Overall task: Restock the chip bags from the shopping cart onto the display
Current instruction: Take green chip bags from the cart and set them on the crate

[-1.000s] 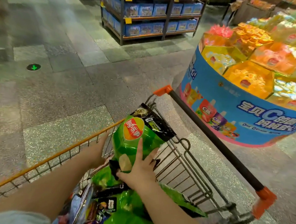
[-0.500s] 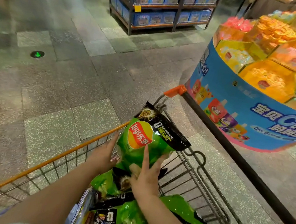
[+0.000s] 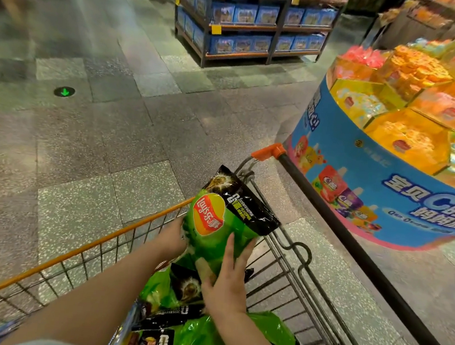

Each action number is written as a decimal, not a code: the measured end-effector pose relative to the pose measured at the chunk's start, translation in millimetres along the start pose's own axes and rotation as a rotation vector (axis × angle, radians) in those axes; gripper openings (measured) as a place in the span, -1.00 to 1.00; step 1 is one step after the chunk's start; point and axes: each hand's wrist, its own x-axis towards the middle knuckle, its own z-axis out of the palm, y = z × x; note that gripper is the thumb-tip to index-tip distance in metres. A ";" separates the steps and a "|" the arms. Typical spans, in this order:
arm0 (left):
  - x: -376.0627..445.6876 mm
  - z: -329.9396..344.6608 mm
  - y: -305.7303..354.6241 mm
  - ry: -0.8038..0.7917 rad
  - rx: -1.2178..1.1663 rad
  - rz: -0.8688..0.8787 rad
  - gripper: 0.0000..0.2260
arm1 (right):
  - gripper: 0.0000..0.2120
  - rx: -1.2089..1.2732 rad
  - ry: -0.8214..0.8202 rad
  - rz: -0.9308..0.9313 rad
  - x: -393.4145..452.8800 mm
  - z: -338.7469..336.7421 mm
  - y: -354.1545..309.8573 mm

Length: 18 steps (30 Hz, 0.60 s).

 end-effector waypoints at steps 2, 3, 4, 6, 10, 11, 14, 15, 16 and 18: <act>2.6 -1.2 -0.2 -0.043 -0.043 -0.035 -0.35 | 0.04 -0.055 0.004 0.022 2.1 3.9 2.7; 4.2 -1.4 -2.8 -0.063 -0.048 -0.045 -0.33 | 0.09 -0.074 -0.007 0.044 2.7 5.9 3.3; 5.0 -1.0 -4.9 -0.079 -0.064 -0.055 -0.31 | 0.12 -0.086 -0.023 0.065 3.4 7.8 3.8; 8.6 2.0 -11.0 -0.089 -0.139 -0.069 -0.29 | 0.14 -0.097 -0.050 0.092 4.7 11.5 5.1; 8.5 9.1 -7.8 -0.070 -0.259 -0.096 -0.29 | 0.15 -0.038 -0.010 0.081 10.3 20.3 14.3; 9.1 11.6 -5.6 -0.057 -0.282 -0.107 -0.29 | 0.15 -0.022 0.011 0.075 11.5 22.3 16.4; 3.0 14.5 5.5 -0.049 -0.220 -0.101 -0.34 | 0.12 0.035 0.086 0.035 13.2 22.5 16.4; 1.6 15.1 6.2 -0.050 -0.195 -0.102 -0.37 | 0.13 0.043 0.123 0.021 12.9 21.3 15.5; -2.8 14.5 8.1 -0.052 -0.180 -0.100 -0.38 | 0.14 0.038 0.160 0.008 11.4 19.4 14.6; -16.7 12.4 13.0 -0.046 -0.163 -0.090 -0.41 | 0.16 0.030 0.237 -0.022 6.6 13.6 12.4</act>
